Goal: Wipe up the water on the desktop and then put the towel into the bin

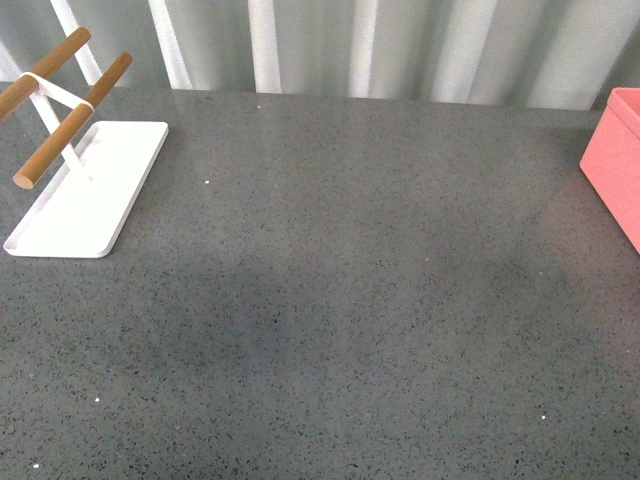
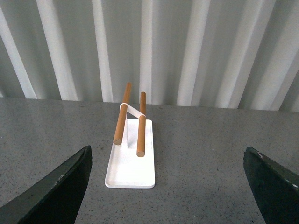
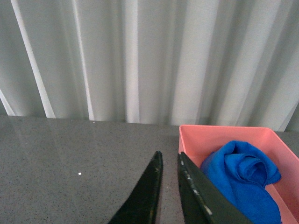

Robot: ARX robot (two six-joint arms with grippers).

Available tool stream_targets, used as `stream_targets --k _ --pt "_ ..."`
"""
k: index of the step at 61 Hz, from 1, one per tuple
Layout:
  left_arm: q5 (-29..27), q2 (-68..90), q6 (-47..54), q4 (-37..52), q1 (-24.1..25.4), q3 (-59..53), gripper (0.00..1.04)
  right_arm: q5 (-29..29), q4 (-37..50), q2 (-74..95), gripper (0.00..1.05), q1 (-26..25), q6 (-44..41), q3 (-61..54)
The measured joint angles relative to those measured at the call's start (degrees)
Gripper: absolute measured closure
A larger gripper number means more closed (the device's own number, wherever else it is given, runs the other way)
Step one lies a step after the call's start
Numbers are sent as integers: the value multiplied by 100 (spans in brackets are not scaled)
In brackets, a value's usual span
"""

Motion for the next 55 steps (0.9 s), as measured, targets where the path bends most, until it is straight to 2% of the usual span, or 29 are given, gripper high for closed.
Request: stream_targets --k 3,55 --pt "2 0 0 0 0 0 7 2 -28 -98 102 0 4 -61" --pt "2 0 2 0 0 0 7 39 -1088 -2050 102 2 66 -774"
